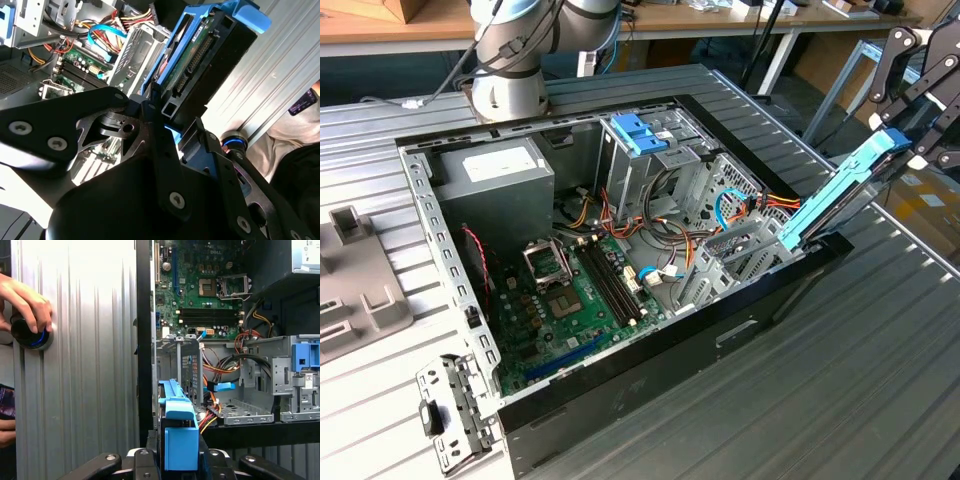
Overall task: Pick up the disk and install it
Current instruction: 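Insert the disk into the insertion slot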
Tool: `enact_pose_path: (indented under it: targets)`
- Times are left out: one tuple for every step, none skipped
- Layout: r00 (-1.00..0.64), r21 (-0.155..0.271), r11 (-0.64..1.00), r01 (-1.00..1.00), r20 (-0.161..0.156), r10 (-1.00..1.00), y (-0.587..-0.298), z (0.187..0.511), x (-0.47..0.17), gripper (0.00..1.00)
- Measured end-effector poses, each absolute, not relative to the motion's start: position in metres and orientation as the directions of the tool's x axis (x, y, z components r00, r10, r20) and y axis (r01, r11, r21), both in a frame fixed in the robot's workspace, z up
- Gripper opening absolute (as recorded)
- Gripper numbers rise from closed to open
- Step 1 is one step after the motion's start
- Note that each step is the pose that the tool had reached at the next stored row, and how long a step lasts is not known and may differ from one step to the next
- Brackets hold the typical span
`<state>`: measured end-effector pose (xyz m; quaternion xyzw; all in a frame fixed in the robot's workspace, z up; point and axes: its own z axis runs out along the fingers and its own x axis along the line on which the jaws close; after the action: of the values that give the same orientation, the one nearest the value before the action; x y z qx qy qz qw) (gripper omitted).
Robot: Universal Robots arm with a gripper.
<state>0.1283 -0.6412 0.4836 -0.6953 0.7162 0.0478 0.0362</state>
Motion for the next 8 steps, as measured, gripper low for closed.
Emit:
enact_pose_path:
  targets:
    - [-0.031,0.018,0.029,-0.999,-0.118,-0.993,-0.6412,0.4835,0.1273,0.37]
    - [-0.030,0.018,0.028,-0.999,-0.118,-0.993,-0.6412,0.4836,0.1266,0.37]
    - [-0.030,0.018,0.029,-0.999,-0.118,-0.993,-0.6412,0.4835,0.1258,0.37]
    - [-0.031,0.018,0.029,-0.999,-0.118,-0.993,-0.6412,0.4834,0.1246,0.37]
    - [-0.031,0.018,0.029,-0.999,-0.118,-0.993,-0.6412,0.4834,0.1238,0.37]
    - [-0.031,0.018,0.029,-0.999,-0.118,-0.993,-0.6412,0.4834,0.1231,0.37]
    - [-0.030,0.018,0.028,-0.999,-0.118,-0.993,-0.6412,0.4832,0.1220,0.37]
    - [-0.030,0.018,0.029,-0.999,-0.118,-0.993,-0.6412,0.4831,0.1207,0.37]
